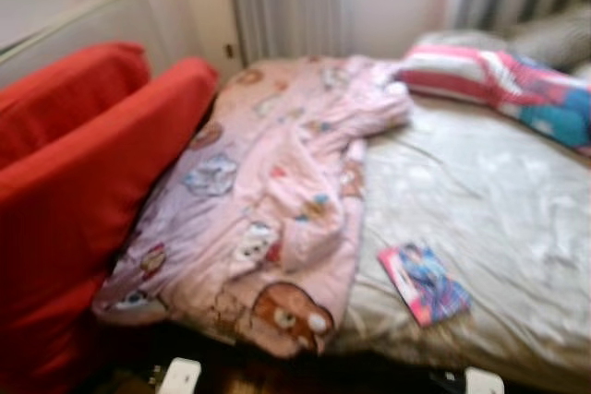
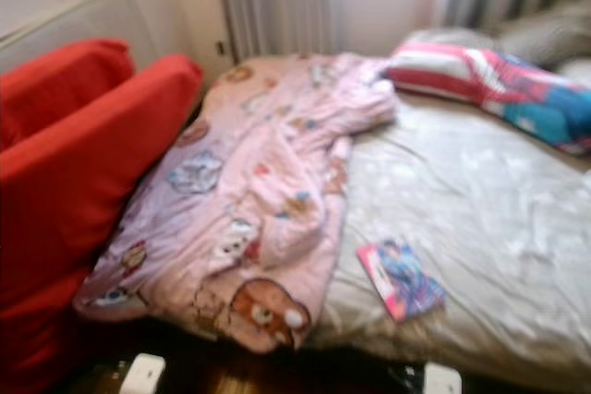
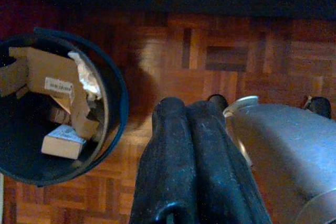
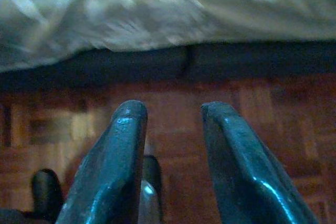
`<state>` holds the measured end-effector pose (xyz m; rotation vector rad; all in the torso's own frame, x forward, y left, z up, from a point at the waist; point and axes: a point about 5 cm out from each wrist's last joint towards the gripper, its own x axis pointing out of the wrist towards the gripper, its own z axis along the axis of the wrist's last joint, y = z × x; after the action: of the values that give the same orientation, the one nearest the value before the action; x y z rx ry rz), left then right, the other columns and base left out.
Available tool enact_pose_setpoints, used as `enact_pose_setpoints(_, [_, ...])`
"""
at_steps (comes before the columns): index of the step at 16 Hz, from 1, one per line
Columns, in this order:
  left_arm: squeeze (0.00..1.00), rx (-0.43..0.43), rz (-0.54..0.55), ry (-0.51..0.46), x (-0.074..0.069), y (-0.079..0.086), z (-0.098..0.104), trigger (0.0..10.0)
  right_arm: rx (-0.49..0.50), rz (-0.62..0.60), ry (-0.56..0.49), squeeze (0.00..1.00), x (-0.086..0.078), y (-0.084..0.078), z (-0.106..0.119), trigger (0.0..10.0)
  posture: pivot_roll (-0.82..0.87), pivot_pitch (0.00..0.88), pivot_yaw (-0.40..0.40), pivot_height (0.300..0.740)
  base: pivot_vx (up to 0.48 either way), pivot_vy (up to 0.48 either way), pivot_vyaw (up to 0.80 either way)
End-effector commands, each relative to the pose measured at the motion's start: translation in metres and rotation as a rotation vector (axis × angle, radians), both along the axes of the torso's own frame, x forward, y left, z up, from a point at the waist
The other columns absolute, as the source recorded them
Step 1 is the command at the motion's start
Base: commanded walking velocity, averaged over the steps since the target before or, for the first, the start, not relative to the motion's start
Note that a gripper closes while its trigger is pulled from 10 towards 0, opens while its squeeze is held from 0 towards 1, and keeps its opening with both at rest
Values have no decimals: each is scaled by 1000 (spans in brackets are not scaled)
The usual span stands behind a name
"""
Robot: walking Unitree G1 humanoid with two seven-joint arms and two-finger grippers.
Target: Clean up the room
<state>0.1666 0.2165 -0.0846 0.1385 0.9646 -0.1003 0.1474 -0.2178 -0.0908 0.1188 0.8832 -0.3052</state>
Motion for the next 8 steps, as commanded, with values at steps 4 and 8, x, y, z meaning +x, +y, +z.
enact_pose_setpoints(4, [0,9,10,12,-3,3,-1,10000,20,-32,4,0,-4,2,-2,10000,-3,0,59,740,268,0,0])
enact_pose_setpoints(8, [0,16,41,21,-7,9,-2,10000,22,-36,0,0,-1,2,-1,10000,-1,0,58,740,64,0,-728])
